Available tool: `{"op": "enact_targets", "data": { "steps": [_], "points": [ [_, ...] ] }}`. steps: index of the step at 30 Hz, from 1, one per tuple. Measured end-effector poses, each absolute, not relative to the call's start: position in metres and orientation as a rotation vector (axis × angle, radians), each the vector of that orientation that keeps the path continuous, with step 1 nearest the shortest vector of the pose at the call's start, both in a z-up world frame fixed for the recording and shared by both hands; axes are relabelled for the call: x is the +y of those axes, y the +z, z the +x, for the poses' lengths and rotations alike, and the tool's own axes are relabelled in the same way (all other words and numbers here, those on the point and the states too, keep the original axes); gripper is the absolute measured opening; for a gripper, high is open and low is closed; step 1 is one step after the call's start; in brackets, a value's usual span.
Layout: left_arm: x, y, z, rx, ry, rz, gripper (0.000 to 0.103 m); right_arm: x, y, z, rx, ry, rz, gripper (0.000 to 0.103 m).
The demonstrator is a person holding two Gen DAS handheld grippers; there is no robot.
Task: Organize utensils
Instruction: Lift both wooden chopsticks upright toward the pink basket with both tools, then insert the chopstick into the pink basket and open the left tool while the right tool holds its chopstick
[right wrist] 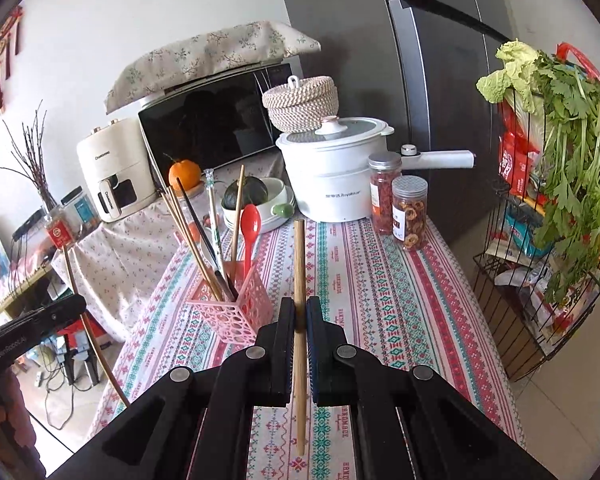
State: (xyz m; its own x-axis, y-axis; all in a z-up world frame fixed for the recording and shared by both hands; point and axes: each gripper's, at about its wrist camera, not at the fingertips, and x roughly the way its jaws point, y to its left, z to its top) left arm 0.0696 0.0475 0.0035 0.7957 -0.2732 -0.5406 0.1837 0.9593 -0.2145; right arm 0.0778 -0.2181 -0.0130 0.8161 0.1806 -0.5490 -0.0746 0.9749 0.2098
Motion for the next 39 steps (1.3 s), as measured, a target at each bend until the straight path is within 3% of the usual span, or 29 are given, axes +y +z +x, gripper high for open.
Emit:
{"op": "enact_targets", "data": {
  "steps": [8,20,30,39],
  "points": [
    [0.055,0.04,0.081,0.376,-0.179,-0.231,0.006,-0.223,0.013,0.087,0.512,0.128,0.206,0.006],
    [0.016,0.051,0.132,0.266,-0.164,-0.186,0.006,-0.238,0.016,0.11,0.507,0.136,0.248,0.006],
    [-0.012,0.016,0.166,0.324,-0.137,-0.098,0.006,-0.251,0.02,0.116,0.493,0.137,0.276,0.006],
    [-0.016,-0.009,0.191,0.498,-0.14,-0.108,0.007,-0.251,0.017,0.121,0.503,0.136,0.281,0.006]
  ]
}}
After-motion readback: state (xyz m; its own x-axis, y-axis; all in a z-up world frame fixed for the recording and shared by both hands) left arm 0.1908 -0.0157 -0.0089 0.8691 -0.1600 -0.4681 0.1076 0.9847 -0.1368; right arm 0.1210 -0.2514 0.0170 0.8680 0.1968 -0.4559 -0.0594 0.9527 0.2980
